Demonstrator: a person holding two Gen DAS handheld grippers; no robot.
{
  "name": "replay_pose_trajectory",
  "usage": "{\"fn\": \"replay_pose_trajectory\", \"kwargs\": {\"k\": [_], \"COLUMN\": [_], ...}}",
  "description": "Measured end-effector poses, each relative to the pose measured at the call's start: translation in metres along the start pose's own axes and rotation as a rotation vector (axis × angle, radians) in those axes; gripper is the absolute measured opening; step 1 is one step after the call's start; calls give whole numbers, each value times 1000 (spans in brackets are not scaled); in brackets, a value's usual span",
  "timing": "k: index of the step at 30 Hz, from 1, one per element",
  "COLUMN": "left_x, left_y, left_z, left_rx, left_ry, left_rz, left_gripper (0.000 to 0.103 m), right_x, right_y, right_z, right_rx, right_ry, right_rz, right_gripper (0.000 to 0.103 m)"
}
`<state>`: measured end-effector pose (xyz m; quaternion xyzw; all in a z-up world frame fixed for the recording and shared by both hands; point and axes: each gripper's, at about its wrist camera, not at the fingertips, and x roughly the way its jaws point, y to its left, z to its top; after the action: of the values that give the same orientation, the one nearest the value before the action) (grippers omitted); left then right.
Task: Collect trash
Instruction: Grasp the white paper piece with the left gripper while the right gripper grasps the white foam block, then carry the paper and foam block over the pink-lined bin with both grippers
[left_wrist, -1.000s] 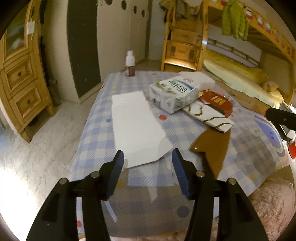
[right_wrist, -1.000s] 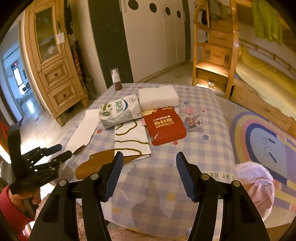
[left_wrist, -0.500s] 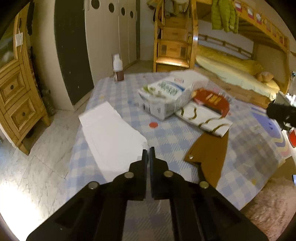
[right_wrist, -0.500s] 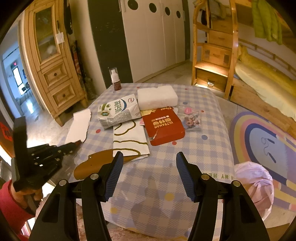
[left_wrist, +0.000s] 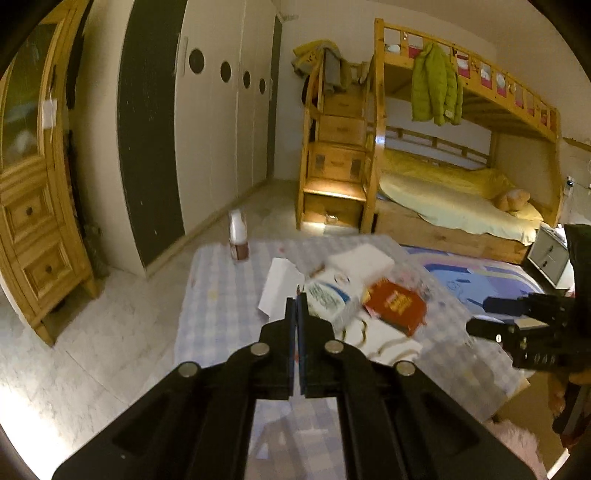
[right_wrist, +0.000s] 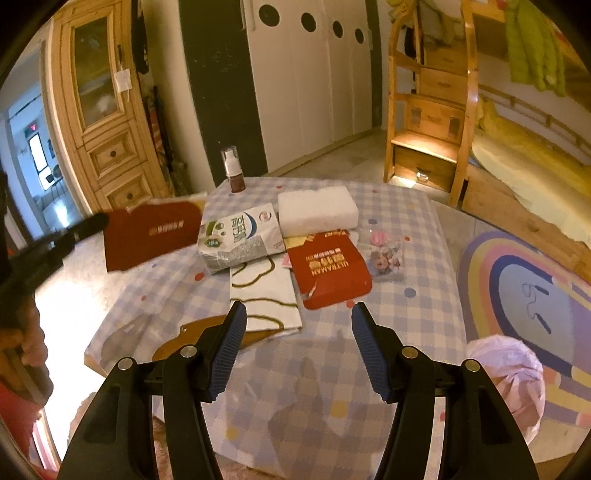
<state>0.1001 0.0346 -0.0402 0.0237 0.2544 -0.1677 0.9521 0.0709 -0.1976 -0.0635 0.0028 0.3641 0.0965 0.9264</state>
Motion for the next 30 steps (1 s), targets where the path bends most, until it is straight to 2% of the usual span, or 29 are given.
{"fn": "replay_pose_trajectory", "kwargs": {"k": [4,9,14,16,18,23,30], "left_x": [9,19,39,48,53,72,99], "left_y": [4,9,8,5,4,-3,-5], "left_z": [8,8,7,10,13,19,16], "left_rx": [-14,-19,-6,8,26,65,78], "left_ry": [-19,-26,-11,-10,-13,-16,22], "left_rz": [33,40,47,54,60,91,95], "left_gripper": [0,0,0,0,0,0,0], "right_x": [16,42,69,81,93,122,161], "right_y": [-6,-21,-38,-44,-51,-62,-76], "right_z": [12,19,34,47,58,82,88], "right_rx": [-5,-2,22,23,31,39,67], "right_ry": [3,25,34,24,24,22,100], "right_rz": [-19,-61,-52,-55,-45,-16,21], "right_gripper": [62,62,60,46,38,39,40]}}
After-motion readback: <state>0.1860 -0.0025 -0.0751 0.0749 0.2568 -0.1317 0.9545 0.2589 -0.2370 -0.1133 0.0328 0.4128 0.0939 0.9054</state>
